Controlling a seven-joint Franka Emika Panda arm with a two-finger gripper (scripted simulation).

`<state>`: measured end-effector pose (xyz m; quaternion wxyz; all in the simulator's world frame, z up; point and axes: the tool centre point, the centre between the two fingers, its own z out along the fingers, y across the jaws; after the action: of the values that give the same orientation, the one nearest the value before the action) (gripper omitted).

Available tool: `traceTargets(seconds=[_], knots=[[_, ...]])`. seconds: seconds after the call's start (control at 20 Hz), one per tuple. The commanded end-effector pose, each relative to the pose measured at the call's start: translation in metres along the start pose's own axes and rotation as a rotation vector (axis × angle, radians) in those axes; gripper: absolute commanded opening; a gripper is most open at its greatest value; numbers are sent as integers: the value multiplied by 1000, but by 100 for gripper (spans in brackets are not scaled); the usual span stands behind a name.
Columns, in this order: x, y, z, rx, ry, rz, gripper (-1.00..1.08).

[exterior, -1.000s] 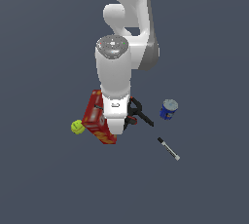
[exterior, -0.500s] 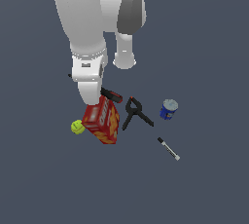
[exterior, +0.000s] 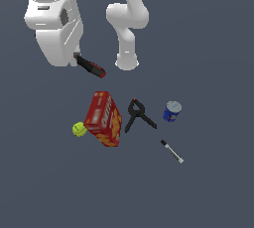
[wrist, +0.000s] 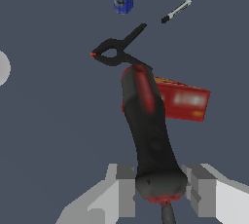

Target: Pick up a designated object from a clutter of objects.

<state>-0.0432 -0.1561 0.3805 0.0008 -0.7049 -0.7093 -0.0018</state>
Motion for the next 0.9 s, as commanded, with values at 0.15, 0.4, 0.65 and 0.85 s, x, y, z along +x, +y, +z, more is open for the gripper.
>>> traceTargets(seconds=[0.15,0.4,0.65,0.85], knots=[[-32,-20,-49,0,-1,0,-100],[-53,-31,-80,1,-2,0,-100],[-65,-36,-98,1,-4,1,-100],[-69,-37,-102,1,-4,1,-100]])
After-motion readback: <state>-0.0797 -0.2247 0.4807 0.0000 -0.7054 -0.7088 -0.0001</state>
